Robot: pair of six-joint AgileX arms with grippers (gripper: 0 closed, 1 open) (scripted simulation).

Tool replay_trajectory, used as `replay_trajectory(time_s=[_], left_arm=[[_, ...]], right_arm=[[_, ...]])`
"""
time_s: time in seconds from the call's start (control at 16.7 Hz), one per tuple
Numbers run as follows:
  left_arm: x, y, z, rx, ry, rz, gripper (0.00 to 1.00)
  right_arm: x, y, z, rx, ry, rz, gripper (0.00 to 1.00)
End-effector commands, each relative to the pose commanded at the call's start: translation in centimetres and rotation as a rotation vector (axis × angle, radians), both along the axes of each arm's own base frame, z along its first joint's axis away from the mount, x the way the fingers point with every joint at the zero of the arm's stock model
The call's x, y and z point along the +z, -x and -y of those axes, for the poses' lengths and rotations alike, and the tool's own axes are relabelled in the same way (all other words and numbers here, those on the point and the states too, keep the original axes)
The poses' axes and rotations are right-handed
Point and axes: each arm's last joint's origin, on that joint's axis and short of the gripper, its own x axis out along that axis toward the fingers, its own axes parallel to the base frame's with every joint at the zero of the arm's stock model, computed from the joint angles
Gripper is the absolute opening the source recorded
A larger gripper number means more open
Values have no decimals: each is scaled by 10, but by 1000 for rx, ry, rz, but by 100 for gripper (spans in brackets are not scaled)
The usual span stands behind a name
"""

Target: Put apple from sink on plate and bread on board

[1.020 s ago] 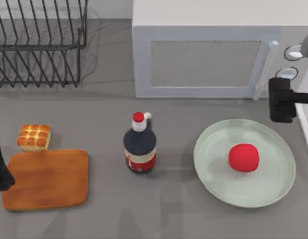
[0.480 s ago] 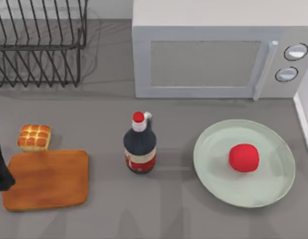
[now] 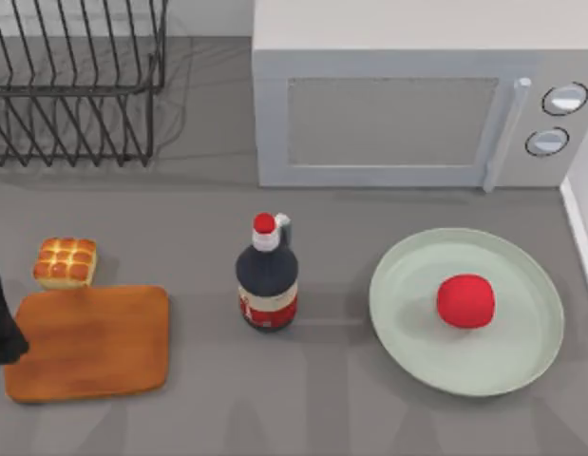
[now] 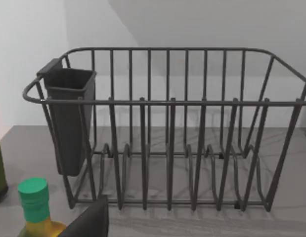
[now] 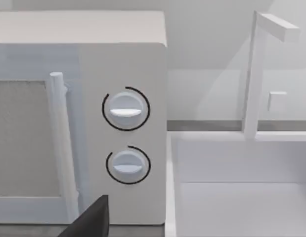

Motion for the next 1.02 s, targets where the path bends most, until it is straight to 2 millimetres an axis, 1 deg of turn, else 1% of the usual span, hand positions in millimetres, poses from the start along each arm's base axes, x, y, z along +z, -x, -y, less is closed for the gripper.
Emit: replay_trajectory(time_s=[0.42, 0.54, 0.78, 0.9, 1.02], left_arm=[[0, 0, 0, 0, 0, 0, 100], [4, -1, 0, -2, 1, -24, 100], [24, -7, 1, -11, 3, -163, 100], [38, -16, 2, -17, 4, -269, 100], [54, -29, 3, -25, 4, -393, 100]], right_arm=[[-2, 0, 0, -4, 4, 12, 100], [-2, 0, 0, -4, 4, 12, 100], [-2, 0, 0, -4, 4, 12, 100], [-2, 0, 0, -4, 4, 12, 100], [-2, 0, 0, -4, 4, 12, 100]])
